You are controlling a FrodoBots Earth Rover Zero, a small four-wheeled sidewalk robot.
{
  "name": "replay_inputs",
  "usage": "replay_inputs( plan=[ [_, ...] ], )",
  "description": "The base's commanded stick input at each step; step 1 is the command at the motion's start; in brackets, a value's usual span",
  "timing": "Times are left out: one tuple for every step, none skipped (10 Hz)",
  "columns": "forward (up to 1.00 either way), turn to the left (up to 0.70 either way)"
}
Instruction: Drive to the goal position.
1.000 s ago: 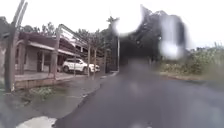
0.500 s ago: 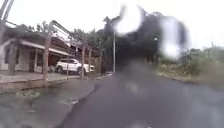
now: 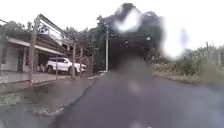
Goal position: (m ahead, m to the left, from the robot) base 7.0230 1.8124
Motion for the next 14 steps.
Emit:
replay_inputs(
  plan=[
    [0.7, -0.29],
    [0.7, 0.0],
    [0.7, 0.0],
    [0.7, 0.0],
    [0.7, 0.0],
    [0.7, 0.0],
    [0.7, 0.0],
    [0.7, 0.0],
    [0.7, 0.0],
    [0.7, 0.0],
    [0.7, 0.0],
    [0.7, 0.0],
    [0.7, 0.0],
    [0.7, 0.0]
  ],
)
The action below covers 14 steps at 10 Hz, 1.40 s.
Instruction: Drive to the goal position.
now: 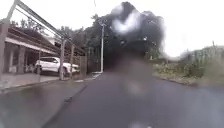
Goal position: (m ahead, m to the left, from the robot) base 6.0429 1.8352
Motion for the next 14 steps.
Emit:
replay_inputs(
  plan=[
    [0.7, 0.0],
    [0.7, 0.0],
    [0.7, 0.0],
    [0.7, 0.0],
    [0.7, 0.0],
    [0.7, 0.0],
    [0.7, 0.0],
    [0.7, 0.0],
    [0.7, 0.0],
    [0.7, 0.0],
    [0.7, 0.0],
    [0.7, 0.0],
    [0.7, 0.0],
    [0.7, 0.0]
  ],
)
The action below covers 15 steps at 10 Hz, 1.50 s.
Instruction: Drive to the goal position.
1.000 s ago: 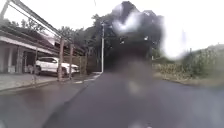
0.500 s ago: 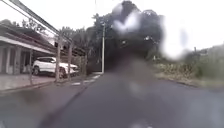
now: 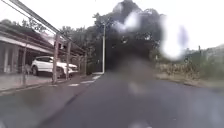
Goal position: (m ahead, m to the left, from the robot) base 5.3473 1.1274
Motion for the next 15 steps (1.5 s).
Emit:
replay_inputs(
  plan=[
    [0.7, 0.0],
    [0.7, 0.0],
    [0.7, 0.0],
    [0.7, 0.0],
    [0.7, 0.0],
    [0.7, 0.0],
    [0.7, 0.0],
    [0.7, 0.0],
    [0.7, 0.0],
    [0.7, 0.0],
    [0.7, 0.0],
    [0.7, 0.0],
    [0.7, 0.0],
    [0.7, 0.0],
    [0.7, -0.23]
  ],
)
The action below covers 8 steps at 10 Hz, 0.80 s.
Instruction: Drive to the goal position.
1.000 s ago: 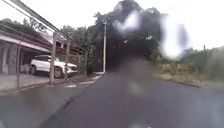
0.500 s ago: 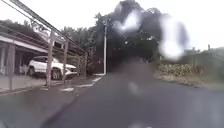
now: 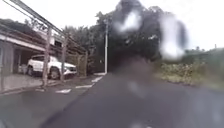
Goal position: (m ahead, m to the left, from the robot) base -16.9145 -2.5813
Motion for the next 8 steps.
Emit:
replay_inputs(
  plan=[
    [0.7, -0.35],
    [0.7, -0.35],
    [0.7, -0.35],
    [0.7, -0.05],
    [0.7, 0.0],
    [0.7, -0.35],
    [0.7, -0.35],
    [0.7, -0.12]
  ],
)
